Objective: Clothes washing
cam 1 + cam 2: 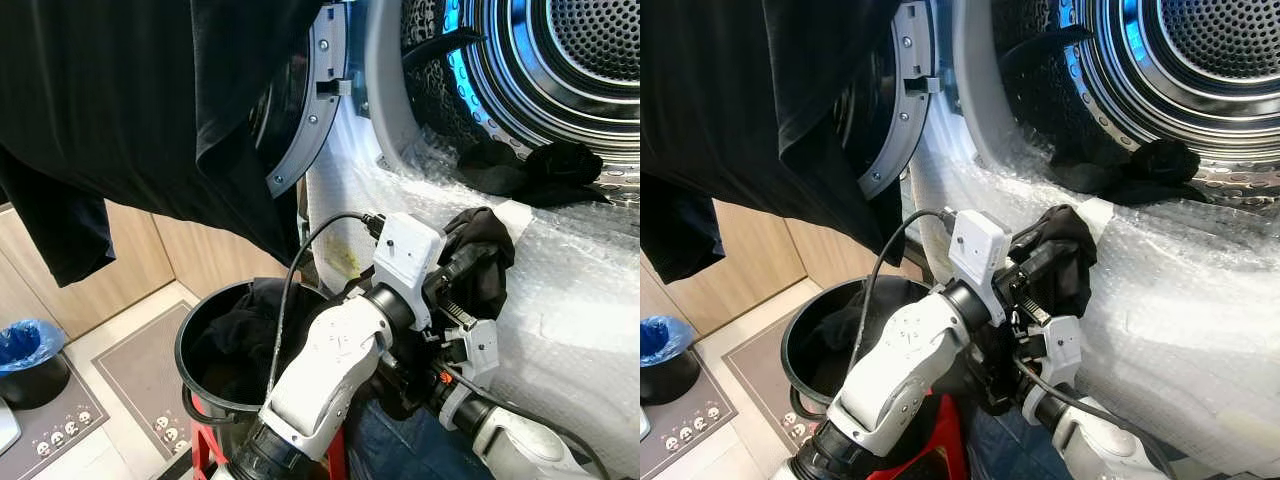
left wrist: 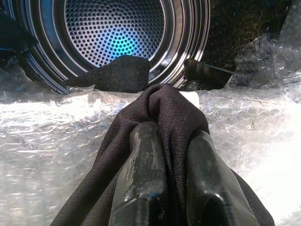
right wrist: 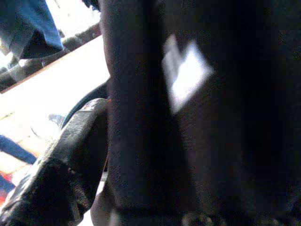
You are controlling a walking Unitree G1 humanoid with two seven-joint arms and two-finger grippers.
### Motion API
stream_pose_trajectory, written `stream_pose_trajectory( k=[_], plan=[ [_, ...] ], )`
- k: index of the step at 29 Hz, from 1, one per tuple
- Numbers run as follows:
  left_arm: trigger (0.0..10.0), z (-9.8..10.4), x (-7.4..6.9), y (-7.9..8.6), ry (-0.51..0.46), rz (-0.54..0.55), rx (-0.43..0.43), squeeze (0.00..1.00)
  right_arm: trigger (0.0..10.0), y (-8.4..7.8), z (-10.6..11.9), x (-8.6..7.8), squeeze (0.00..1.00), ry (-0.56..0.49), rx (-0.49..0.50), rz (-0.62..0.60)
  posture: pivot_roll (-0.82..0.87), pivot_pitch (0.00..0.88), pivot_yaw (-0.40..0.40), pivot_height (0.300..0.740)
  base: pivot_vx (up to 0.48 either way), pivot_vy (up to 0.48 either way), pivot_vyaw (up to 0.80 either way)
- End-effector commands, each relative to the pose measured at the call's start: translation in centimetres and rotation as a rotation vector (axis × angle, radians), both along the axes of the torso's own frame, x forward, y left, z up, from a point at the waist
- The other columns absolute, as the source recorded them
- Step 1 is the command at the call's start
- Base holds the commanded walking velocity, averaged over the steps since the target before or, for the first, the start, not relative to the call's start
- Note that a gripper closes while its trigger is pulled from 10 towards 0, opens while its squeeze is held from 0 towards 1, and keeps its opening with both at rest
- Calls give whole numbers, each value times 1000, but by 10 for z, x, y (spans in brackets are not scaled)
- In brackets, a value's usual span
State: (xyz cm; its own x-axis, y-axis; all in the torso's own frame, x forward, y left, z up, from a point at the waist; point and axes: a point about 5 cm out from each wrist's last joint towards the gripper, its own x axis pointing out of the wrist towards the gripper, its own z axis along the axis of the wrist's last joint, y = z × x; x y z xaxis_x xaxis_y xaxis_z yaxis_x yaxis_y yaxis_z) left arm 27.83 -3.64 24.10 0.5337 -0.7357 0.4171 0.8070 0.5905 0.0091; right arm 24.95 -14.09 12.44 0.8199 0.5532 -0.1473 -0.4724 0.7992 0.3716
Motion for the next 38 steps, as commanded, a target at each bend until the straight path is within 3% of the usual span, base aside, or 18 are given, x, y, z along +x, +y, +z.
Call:
stream_pose_trajectory(
  k=[1, 2, 4, 5, 12, 22, 29, 38],
  plan=[
    [10000, 39, -23, -27, -108, -130, -117, 0, 5647, -7, 12, 8, 0, -41, 96, -38, -87, 0, 13, 740, 0, 0, 0],
    [10000, 38, -26, -28, -114, -148, -113, 0, 2863, -12, 14, 9, 0, -47, 120, -54, -88, 0, 14, 740, 0, 0, 0],
    [10000, 38, -27, -29, -118, -158, -111, 0, 2863, -14, 14, 10, 0, -43, 136, -58, -88, 0, 14, 740, 0, 0, 0],
    [10000, 37, -29, -30, -120, -174, -108, 0, 0, -19, 16, 10, 0, -55, 153, -62, -89, 0, 15, 740, 0, 0, 0],
    [10000, 37, -33, -30, -134, -197, -106, 0, 0, -31, 21, 6, 0, -83, 165, -17, -90, 0, 19, 740, 0, 0, 0],
    [10000, 41, -32, -26, -151, -185, -120, 0, 0, -33, 15, -10, 0, -78, 159, 97, -87, 0, 20, 740, 0, 0, 0],
    [10000, 42, -34, -25, -152, -189, -129, 0, 0, -48, 13, -11, 0, -79, 146, 85, -86, 0, 20, 740, 0, 0, 0],
    [10000, 43, -36, -25, -163, -195, -136, 0, 0, -51, 15, -9, 0, -90, 147, 85, -84, 0, 15, 740, 0, 0, 0]
  ],
)
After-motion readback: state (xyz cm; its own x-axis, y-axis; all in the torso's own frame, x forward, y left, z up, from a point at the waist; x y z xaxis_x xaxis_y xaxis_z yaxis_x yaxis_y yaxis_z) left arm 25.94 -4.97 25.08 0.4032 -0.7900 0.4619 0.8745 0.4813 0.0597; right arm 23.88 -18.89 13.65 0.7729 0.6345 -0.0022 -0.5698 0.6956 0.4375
